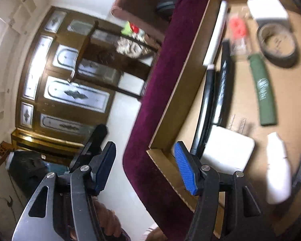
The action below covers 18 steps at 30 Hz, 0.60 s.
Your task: Organize rigid objects
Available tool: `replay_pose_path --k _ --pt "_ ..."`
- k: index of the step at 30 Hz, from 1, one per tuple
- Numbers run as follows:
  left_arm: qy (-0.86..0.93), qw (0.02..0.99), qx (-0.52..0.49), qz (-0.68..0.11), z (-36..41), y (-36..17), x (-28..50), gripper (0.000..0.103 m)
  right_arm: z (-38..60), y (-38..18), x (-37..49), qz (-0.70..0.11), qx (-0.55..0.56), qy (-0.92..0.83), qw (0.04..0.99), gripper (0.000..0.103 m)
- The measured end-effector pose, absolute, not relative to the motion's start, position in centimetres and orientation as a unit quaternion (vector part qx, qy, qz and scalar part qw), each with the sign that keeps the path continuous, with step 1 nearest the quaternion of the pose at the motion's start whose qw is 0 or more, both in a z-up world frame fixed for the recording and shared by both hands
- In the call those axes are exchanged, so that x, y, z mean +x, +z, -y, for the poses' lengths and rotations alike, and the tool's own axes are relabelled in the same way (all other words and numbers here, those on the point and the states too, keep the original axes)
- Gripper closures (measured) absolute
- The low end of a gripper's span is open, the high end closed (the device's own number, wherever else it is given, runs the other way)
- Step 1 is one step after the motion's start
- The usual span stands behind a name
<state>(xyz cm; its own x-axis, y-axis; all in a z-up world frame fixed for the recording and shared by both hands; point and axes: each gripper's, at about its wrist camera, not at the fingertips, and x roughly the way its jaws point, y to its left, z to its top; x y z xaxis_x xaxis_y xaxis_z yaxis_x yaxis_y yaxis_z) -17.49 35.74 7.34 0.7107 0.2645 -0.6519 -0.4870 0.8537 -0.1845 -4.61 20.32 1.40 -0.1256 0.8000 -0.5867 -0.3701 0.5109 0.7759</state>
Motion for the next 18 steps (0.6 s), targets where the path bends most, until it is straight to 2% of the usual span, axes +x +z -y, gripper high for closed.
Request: replay_pose_path --k 3,10,14,18 --pt "0.196 0.909 -0.173 -0.324 -35.5 7.0 -17.1 0.046 -19.7 1.3 -4.7 -0.582 0.129 0.415 0.688 0.043" --pt "0.187 0.915 -0.147 -0.327 -33.9 7.1 -16.7 0.045 -15.1 2.7 -3.6 -0.560 0.180 0.428 0.687 0.043" --pt "0.199 0.920 -0.124 -0.315 -32.8 7.5 -16.8 0.041 -13.4 5.3 -4.7 -0.526 0.101 0.370 0.759 0.042" --pt "0.220 0.924 -0.104 -0.296 -31.5 8.4 -17.3 0.036 -13.5 3.3 -4.7 -0.561 0.092 0.349 0.745 0.041"
